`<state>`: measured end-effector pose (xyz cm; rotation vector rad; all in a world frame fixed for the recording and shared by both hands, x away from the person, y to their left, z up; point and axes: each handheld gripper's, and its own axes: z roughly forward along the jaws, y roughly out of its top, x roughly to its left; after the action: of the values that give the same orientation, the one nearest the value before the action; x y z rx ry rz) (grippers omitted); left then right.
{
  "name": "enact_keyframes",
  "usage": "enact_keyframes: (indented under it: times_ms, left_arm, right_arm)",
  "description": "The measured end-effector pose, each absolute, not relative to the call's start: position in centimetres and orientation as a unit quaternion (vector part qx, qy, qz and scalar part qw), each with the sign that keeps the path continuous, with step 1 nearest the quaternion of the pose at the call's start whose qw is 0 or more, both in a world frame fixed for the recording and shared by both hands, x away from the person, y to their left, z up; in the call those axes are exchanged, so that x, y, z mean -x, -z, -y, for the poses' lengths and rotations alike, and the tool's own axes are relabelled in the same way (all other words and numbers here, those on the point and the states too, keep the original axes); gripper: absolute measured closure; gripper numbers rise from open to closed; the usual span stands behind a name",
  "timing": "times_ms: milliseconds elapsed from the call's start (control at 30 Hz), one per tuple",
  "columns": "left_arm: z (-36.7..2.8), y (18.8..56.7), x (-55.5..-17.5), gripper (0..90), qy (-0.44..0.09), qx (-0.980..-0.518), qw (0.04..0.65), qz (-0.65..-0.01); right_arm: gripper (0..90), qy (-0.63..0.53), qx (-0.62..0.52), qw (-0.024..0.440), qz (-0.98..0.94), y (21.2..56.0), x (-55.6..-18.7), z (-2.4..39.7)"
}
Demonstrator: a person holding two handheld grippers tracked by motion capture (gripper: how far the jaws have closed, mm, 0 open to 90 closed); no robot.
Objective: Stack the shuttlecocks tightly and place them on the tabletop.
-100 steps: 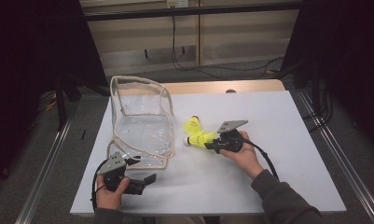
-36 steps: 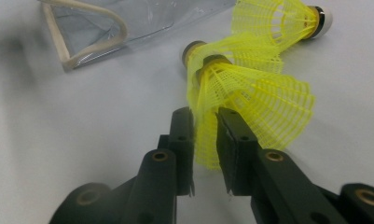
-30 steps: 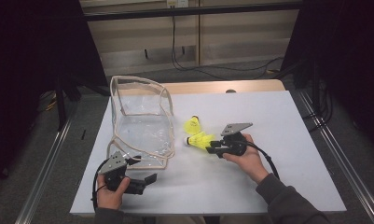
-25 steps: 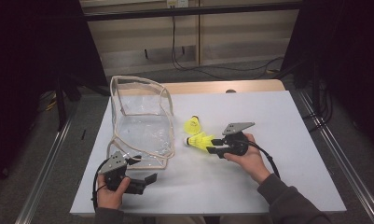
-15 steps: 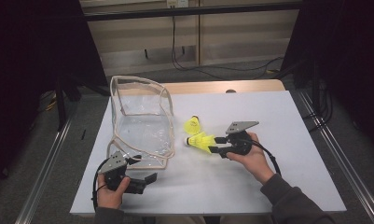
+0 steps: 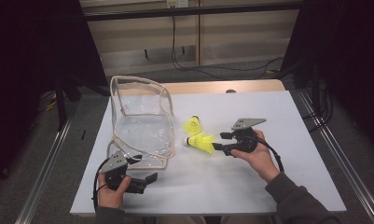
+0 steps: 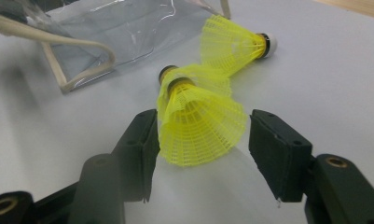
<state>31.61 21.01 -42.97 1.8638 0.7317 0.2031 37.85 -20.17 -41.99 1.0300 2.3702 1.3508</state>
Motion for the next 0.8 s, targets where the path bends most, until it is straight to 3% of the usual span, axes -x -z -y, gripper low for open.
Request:
enact_keyframes:
  times_ms: [333,800]
  left_arm:
    - [-20.9,43.0,-31.6,2.9,-0.085,-0.781,0.536,-0.308]
    - [-21.0,42.9,-31.6,2.9,-0.086,-0.784,0.533,-0.307]
  right_arm:
    - [37.5,-0.461,-0.363,0.122,-0.800,41.2,-38.5,21.0]
    - [23.9,-0.452,-0.391,0.139,-0.790,40.4,-39.8,21.2]
